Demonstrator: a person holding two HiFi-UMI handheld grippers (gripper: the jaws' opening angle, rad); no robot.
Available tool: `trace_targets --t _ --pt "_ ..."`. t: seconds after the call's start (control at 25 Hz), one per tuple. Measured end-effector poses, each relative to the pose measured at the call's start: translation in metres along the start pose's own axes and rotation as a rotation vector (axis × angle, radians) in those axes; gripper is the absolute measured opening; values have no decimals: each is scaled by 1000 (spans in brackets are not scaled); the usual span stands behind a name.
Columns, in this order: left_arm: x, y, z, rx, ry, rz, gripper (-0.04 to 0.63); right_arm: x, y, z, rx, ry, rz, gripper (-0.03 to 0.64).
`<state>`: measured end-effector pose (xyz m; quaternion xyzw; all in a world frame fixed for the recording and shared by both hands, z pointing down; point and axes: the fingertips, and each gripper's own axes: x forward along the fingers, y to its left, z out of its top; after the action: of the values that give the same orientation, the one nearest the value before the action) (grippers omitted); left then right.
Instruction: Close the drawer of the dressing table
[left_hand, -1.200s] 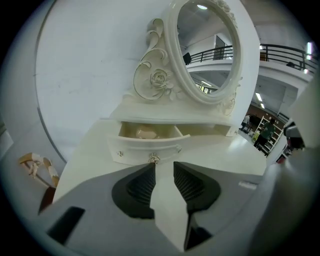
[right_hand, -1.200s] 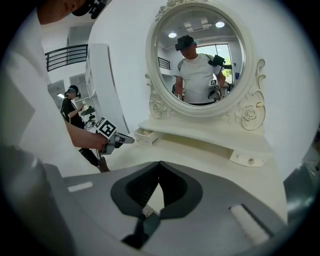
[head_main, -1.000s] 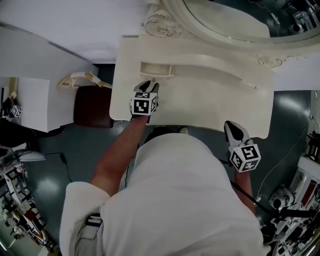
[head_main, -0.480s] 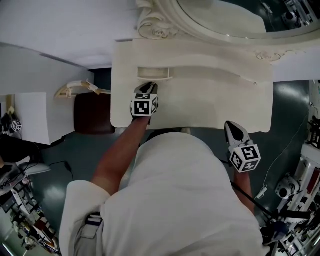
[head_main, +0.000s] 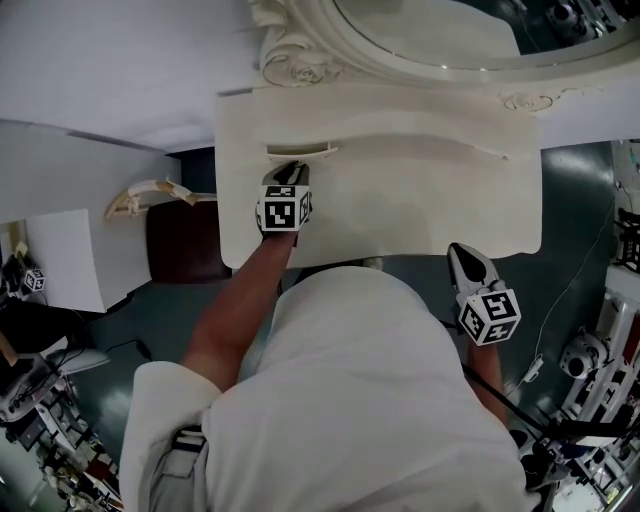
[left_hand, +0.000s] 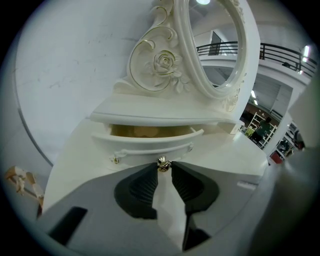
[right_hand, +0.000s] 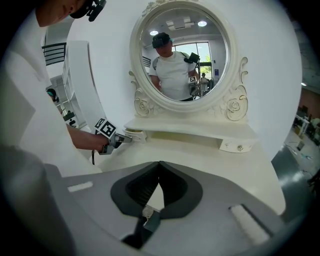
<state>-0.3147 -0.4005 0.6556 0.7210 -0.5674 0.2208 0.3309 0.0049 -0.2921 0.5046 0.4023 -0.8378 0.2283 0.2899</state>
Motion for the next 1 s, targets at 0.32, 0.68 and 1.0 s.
trace_targets --t 0.32,0.68,1.0 --pt "12 7 19 12 -18 -8 91 2 2 -2 27 11 -30 2" --pt "22 14 29 25 -22 -22 91 8 6 0 46 25 -47 2" --pt "24 14 32 33 -24 -41 89 5 11 0 55 34 -67 2"
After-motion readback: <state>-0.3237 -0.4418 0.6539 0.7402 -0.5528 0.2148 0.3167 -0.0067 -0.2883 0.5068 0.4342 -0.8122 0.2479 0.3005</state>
